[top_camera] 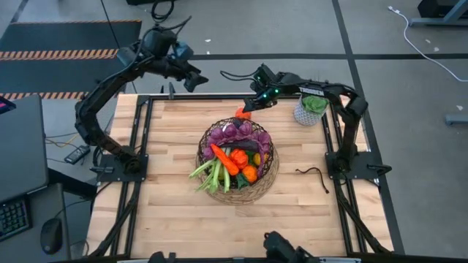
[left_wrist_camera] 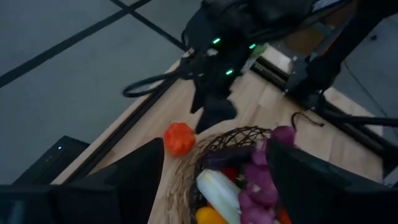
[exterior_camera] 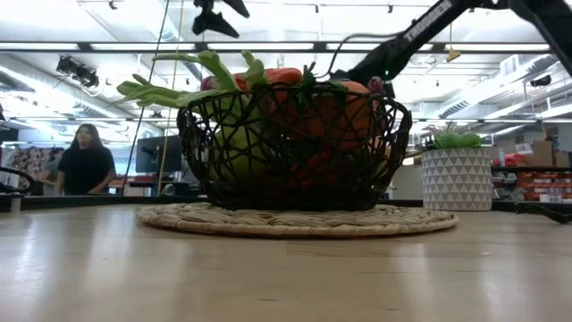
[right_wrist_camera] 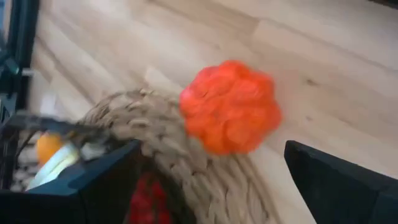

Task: Build produce basket
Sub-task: Put the orange squash into the black basket

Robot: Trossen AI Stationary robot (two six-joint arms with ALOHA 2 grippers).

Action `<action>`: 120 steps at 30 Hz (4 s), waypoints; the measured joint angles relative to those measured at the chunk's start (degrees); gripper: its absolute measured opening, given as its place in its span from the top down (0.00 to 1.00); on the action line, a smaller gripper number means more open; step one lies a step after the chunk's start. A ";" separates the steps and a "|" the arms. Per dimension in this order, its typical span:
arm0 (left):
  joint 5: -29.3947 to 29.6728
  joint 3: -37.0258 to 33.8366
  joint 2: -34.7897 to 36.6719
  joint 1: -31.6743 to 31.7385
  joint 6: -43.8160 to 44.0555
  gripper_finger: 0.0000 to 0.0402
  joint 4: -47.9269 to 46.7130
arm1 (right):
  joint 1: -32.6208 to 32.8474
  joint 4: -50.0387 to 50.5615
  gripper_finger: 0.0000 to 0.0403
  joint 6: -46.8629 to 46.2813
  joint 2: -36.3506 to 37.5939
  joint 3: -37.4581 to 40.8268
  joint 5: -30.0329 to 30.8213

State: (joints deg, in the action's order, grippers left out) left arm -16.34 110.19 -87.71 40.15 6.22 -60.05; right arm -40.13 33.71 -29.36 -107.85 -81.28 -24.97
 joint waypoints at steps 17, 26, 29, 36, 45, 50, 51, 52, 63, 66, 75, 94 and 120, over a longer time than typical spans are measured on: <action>0.67 0.00 1.89 -3.83 3.95 0.29 0.13 | -1.25 -10.32 0.01 -5.03 -8.38 -0.04 -3.58; 0.87 0.00 1.89 -4.08 5.18 0.29 0.15 | -1.33 -12.32 0.01 -4.80 -8.40 -0.11 1.42; 0.87 0.00 1.89 -4.14 5.18 0.29 0.15 | -1.27 -13.14 0.01 -4.67 -8.40 -0.11 2.52; 0.87 0.00 1.89 -4.31 5.22 0.29 0.13 | 0.15 -15.86 0.01 -6.94 -9.97 -0.13 1.53; 0.84 0.00 1.86 -5.66 5.53 0.29 -2.71 | 1.49 -16.23 0.03 -7.13 -12.03 -0.20 1.89; 0.87 0.00 1.86 -6.41 5.61 0.29 -3.33 | 1.24 -16.40 0.08 -7.11 -11.98 -0.26 3.06; 0.89 0.00 1.86 -6.62 5.61 0.29 -3.35 | 1.22 -16.41 0.09 -7.11 -11.98 -0.26 3.06; 0.95 0.00 1.86 -6.72 5.65 0.29 -3.37 | 1.21 -16.41 0.11 -7.10 -11.96 -0.27 3.06; 1.29 0.00 1.86 -7.03 6.63 0.29 -3.33 | 0.81 -16.96 0.31 -7.09 -11.47 -0.11 1.15; 1.29 0.00 1.86 -7.05 6.65 0.29 -3.33 | 0.28 -16.97 0.31 -7.10 -10.26 -0.09 0.16; 1.65 0.00 1.86 -7.03 6.20 0.29 -3.33 | -1.13 -17.34 0.30 -8.79 -1.03 -0.11 -1.94; 2.82 0.00 1.85 -7.02 8.20 0.29 -2.57 | 14.15 -15.24 0.30 -15.13 23.91 -0.17 -6.19; 2.80 -0.02 1.84 -11.93 10.47 0.29 0.54 | 32.27 -4.92 0.30 -10.95 12.93 -0.17 10.13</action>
State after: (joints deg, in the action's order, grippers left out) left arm -13.53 110.17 -85.86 28.22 16.69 -59.51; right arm -7.86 28.79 -40.30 -94.91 -81.45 -14.84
